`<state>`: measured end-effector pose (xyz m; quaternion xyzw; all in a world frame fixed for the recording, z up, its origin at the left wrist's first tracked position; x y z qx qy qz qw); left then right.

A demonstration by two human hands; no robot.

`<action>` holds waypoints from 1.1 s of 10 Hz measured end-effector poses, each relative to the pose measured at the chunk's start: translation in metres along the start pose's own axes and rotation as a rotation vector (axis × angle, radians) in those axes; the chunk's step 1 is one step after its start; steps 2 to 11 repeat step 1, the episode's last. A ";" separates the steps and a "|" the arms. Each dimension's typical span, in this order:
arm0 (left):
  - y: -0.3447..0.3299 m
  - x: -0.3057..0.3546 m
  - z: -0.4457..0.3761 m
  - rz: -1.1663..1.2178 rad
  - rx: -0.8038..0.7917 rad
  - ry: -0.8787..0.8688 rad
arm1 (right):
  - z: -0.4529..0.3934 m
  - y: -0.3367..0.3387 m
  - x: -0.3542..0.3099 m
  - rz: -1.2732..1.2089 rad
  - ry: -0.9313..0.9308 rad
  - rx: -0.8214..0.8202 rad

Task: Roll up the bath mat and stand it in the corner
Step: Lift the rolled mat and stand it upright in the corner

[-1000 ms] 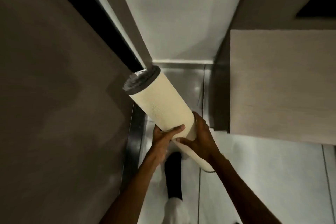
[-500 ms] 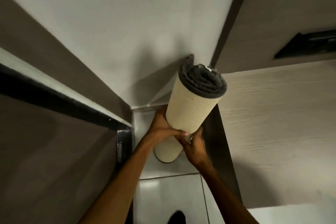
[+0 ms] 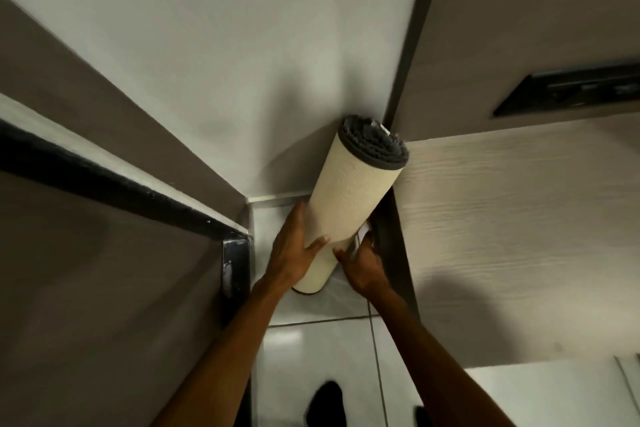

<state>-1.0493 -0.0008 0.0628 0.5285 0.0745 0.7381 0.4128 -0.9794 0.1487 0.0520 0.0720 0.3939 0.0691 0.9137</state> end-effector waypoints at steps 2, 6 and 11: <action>0.012 0.026 0.042 -0.234 0.106 0.000 | 0.048 0.005 -0.028 0.073 0.089 -0.005; 0.012 0.026 0.042 -0.234 0.106 0.000 | 0.048 0.005 -0.028 0.073 0.089 -0.005; 0.012 0.026 0.042 -0.234 0.106 0.000 | 0.048 0.005 -0.028 0.073 0.089 -0.005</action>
Point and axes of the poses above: each hand's wrist, its own z-axis away from the middle knuckle, its own y-axis out of the back of the hand, x = y × z, the point moved 4 cm from there along -z, towards the middle knuckle, and after that the axes turned 8 degrees about -x, right-handed, at the moved point
